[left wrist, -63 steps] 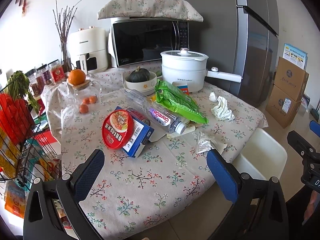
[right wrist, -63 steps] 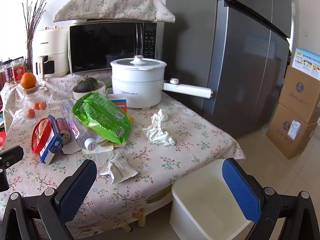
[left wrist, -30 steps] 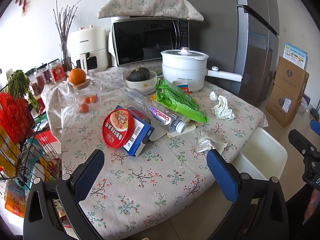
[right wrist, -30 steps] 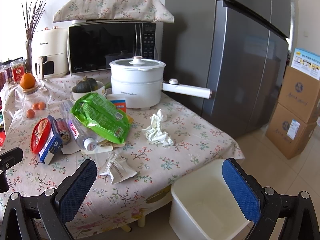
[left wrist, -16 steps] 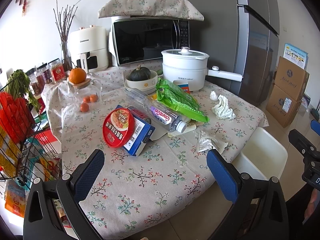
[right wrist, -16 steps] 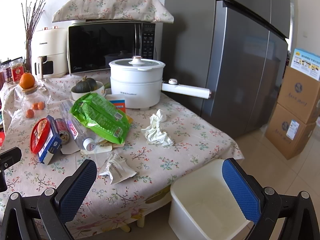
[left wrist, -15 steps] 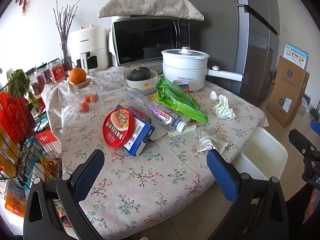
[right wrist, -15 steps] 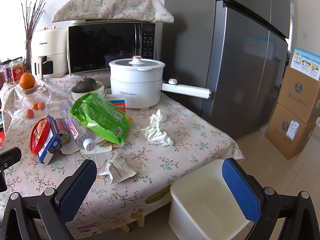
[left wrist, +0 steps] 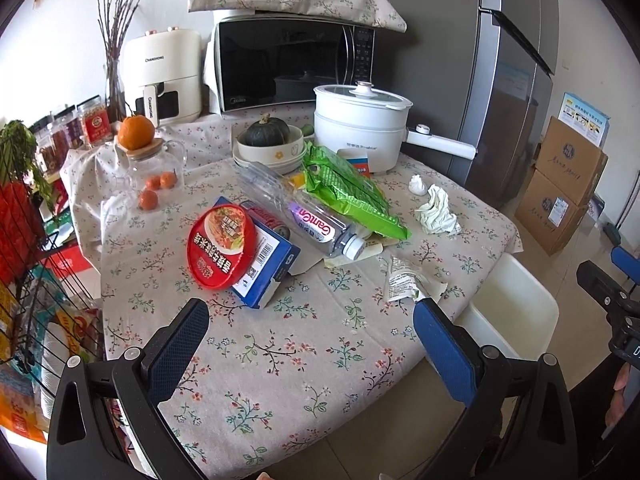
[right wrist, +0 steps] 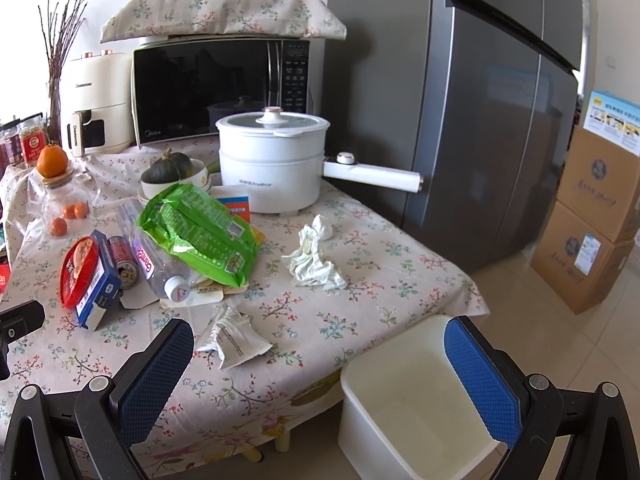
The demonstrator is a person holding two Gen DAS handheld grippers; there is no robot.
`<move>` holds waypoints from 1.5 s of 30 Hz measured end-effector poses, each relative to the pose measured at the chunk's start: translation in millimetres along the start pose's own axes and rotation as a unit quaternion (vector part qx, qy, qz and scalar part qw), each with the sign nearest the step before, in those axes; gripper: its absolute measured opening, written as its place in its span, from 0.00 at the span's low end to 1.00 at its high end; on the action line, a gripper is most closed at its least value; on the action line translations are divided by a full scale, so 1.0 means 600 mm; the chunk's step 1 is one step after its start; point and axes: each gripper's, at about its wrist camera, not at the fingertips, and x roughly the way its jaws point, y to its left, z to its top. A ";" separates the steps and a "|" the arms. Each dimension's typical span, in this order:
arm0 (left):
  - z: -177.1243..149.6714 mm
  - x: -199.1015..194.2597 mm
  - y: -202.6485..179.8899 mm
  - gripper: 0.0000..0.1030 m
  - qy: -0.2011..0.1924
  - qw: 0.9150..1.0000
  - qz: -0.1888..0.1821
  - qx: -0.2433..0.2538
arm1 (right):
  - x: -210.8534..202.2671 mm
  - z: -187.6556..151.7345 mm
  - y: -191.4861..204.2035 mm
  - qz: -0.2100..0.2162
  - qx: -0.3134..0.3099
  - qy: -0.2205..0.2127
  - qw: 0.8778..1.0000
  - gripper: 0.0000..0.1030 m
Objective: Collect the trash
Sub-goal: 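Grasp the white wrapper with the right tool while the left tool grasps the red noodle lid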
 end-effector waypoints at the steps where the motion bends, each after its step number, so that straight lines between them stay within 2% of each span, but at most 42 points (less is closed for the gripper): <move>1: 0.004 0.002 0.003 1.00 -0.005 1.000 0.005 0.001 | 0.003 0.003 -0.001 0.002 0.000 0.005 1.000 1.00; 3: 0.010 0.013 0.013 1.00 -0.008 1.000 0.011 0.004 | 0.013 0.008 -0.005 0.011 0.004 0.022 1.000 1.00; 5: 0.016 0.039 0.028 1.00 0.008 1.000 0.013 0.004 | 0.030 0.013 -0.008 0.026 0.009 0.049 0.998 1.00; 7: 0.021 0.077 0.050 1.00 0.046 0.999 0.002 -0.012 | 0.051 0.019 -0.009 0.048 0.010 0.084 0.995 1.00; 9: 0.028 0.115 0.076 1.00 0.095 0.994 -0.028 -0.047 | 0.074 0.028 -0.009 0.064 0.003 0.111 0.992 1.00; 11: 0.038 0.145 0.096 1.00 0.124 0.989 -0.039 -0.074 | 0.100 0.039 -0.007 0.078 -0.009 0.136 0.988 1.00; 17: 0.077 0.197 0.152 1.00 0.146 0.978 -0.043 -0.144 | 0.184 0.067 0.004 0.122 -0.027 0.198 0.972 1.00; 24: 0.104 0.282 0.199 1.00 0.179 0.968 -0.016 -0.177 | 0.281 0.085 0.045 0.167 -0.032 0.254 0.952 1.00; 27: 0.110 0.300 0.203 1.00 0.161 0.973 -0.010 -0.166 | 0.314 0.077 0.057 0.172 -0.031 0.262 0.949 1.00; 30: 0.116 0.314 0.196 0.96 0.155 0.977 -0.012 -0.146 | 0.346 0.060 0.066 0.174 -0.031 0.292 0.940 1.00; 33: 0.116 0.324 0.185 0.71 0.164 0.979 -0.009 -0.125 | 0.365 0.056 0.070 0.174 -0.034 0.300 0.937 1.00; 35: 0.112 0.331 0.180 0.43 0.176 0.976 -0.018 -0.123 | 0.377 0.056 0.071 0.170 -0.034 0.304 0.937 1.00; 39: 0.109 0.327 0.165 0.36 0.170 0.980 -0.016 -0.098 | 0.396 0.051 0.073 0.163 -0.036 0.314 0.935 1.00; 40: 0.109 0.323 0.162 0.31 0.168 0.981 -0.017 -0.094 | 0.400 0.048 0.074 0.162 -0.038 0.316 0.934 1.00; 42: 0.109 0.317 0.158 0.10 0.165 0.982 -0.021 -0.088 | 0.406 0.044 0.076 0.159 -0.041 0.321 0.933 1.00; 43: 0.107 0.316 0.157 0.05 0.168 0.981 -0.022 -0.088 | 0.409 0.042 0.077 0.159 -0.042 0.323 0.932 1.00; 45: 0.102 0.315 0.157 0.05 0.171 0.981 -0.022 -0.086 | 0.414 0.037 0.079 0.158 -0.043 0.328 0.930 1.00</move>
